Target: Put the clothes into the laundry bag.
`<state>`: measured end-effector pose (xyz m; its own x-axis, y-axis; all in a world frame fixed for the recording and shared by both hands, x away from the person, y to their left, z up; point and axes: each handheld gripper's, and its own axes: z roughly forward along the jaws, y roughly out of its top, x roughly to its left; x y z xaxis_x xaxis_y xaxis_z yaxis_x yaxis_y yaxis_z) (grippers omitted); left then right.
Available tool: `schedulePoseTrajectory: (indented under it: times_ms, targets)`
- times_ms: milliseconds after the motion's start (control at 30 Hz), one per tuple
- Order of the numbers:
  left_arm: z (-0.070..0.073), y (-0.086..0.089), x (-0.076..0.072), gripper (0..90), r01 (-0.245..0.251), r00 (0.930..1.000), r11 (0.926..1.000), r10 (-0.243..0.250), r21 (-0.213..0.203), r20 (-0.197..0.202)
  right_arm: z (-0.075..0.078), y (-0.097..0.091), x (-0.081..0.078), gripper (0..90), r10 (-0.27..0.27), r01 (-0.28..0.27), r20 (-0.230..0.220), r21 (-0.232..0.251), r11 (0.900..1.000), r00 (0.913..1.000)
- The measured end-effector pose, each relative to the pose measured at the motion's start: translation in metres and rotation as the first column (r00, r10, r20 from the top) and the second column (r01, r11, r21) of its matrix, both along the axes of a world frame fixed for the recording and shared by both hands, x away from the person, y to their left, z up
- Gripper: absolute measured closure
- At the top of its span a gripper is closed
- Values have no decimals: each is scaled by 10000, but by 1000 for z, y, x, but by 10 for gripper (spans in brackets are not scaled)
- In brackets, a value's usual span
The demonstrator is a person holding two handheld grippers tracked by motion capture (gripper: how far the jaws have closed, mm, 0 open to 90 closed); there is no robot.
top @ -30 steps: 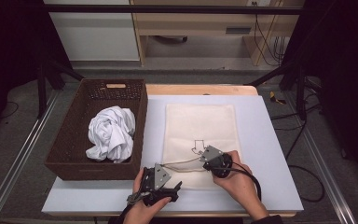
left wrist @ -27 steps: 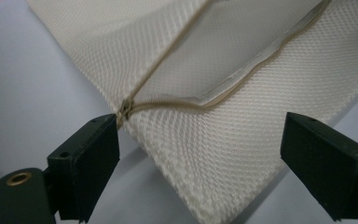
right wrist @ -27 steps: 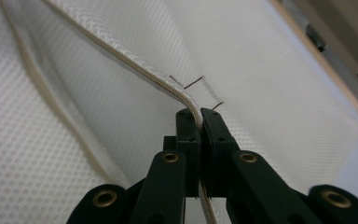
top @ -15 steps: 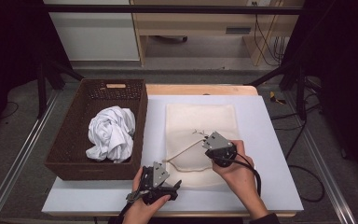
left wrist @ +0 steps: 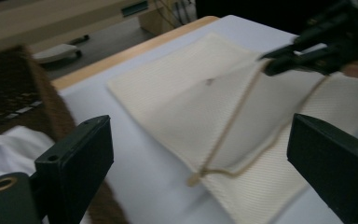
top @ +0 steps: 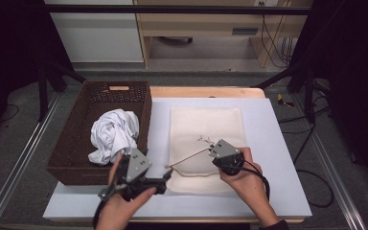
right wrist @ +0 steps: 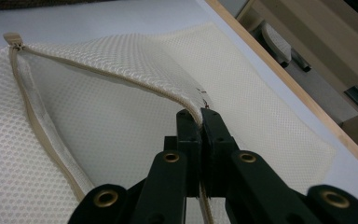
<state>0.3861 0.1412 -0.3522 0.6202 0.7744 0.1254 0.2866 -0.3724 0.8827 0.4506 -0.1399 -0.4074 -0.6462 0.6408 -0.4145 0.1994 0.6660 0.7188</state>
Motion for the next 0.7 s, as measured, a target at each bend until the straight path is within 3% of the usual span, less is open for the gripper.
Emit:
schedulePoseTrajectory:
  times_ms: [33, 100, 133, 167, 200, 333, 433, 600, 700]
  targets:
    - [16, 16, 13, 67, -173, 9994, 9998, 170, -95, -296, 0, 0, 0, 874, 10, -10, -25, -16, 10000, 10000]
    - [27, 32, 27, 60, -562, 9975, 9984, 559, -48, -441, -1, -2, 0, 873, -26, 26, -72, 9, 10000, 10000]
    - [27, 32, 27, 59, -562, 9975, 9984, 559, -48, -441, -2, -2, 1, 873, -11, 11, -69, 5, 10000, 10000]
    - [34, 54, 48, 57, -1188, 9911, 9924, 1204, 321, -566, -2, -3, 1, 873, -78, 78, -118, 44, 10000, 9999]
    - [35, 63, 57, 56, -1542, 9856, 9871, 1568, 435, -636, -3, -4, 2, 873, -82, 83, -148, 61, 9999, 9999]
    - [27, 96, 89, 56, -2399, 9606, 9673, 2488, 823, -1238, -4, -4, 2, 871, -80, 80, -200, 15, 10000, 9998]
    - [15, 111, 104, 57, -2675, 9469, 9547, 2856, 1307, -1480, -4, -5, 1, 869, -41, 41, -220, -8, 10000, 9998]
    - [1, 124, 117, 59, -2972, 9311, 9410, 3231, 1615, -1691, -7, -4, 3, 867, 8, -10, -314, -76, 10000, 9995]
    - [-2, 126, 122, 57, -2920, 9282, 9421, 3207, 1650, -1885, -8, -3, 3, 867, -16, 12, -378, -100, 9999, 9993]
